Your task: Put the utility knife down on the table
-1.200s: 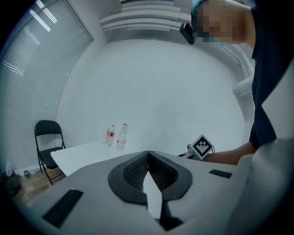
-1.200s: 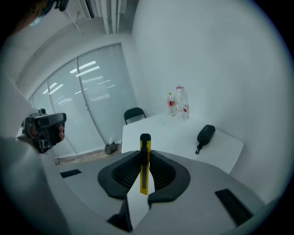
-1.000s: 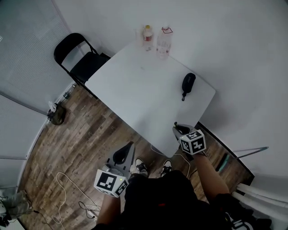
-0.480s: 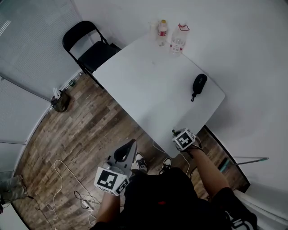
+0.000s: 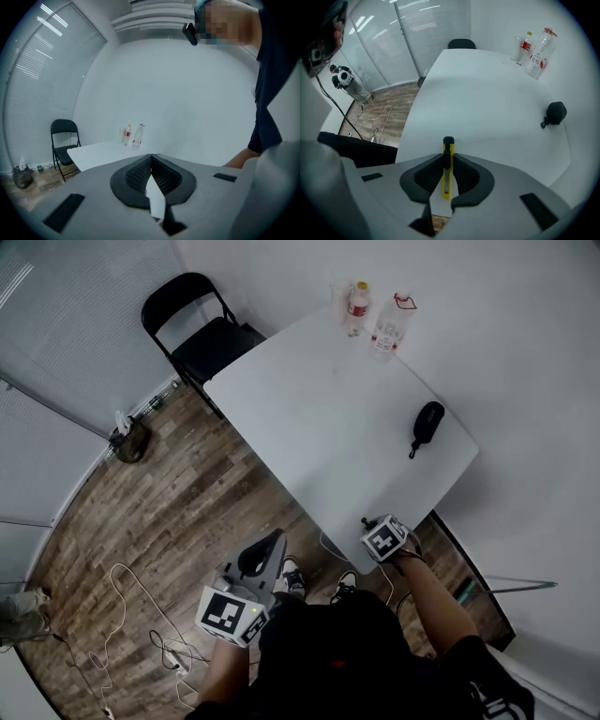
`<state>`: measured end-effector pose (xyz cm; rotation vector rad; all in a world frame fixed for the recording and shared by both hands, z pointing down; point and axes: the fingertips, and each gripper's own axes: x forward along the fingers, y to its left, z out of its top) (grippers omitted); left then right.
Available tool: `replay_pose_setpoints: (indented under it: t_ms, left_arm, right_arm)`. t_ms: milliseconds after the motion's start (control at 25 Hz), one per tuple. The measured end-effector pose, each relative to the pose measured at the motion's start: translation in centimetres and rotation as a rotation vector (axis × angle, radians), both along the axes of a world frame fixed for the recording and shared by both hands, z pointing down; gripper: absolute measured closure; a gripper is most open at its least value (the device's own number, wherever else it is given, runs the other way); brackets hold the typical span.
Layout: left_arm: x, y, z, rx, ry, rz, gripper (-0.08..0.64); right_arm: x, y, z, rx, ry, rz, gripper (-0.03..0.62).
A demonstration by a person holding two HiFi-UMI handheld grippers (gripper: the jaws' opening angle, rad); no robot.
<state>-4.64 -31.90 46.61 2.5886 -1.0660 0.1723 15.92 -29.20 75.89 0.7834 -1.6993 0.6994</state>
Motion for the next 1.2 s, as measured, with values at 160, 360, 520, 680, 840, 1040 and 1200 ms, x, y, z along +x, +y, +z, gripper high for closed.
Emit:
replay_pose_setpoints:
  t_ms: [160,360,520,680,840,1040,1200]
  left_arm:
    - [0.2,0.4,0.7,-0.019,-0.014,0.012,0.537]
    - [1.0,1.0,1.3,-0.03,-0.011,0.038,0.537]
    - [2.0,1.2,0.6,-0.015,-0.011,0.061,0.537]
    - [3.0,1.5,-0.8,0.02,-0.007,0.088,0.537]
    - [4.1,1.9,-2.4,0.053,-0.001,0.108,0.537]
    - [6.1,2.9,-4.8,0.107,0.007,0.131,0.537]
    - [7.4,3.5,-7.3,0.168,0.01,0.148,0.537]
  right_arm:
    - [0.2,0.0,-0.1,0.018,-0.005,0.013,0.497]
    - [0.5,-2.0,-2.9,0.172,-0.088,0.111,0.493]
    - [0.5,-3.9,-9.7,0.387,-0.208,0.19,0.523]
    - [1.0,-4.3,-17.9,0.636,-0.302,0.228,0.557]
    - [1.6,-2.9,-24.3,0.775,-0.389,0.261,0.566]
    - [2.2,-0.1,-31.3,0.906,-0.491,0.269,0.569]
    - [2.3,2.2,-36.0,1.019,-0.558,0.226,0.569]
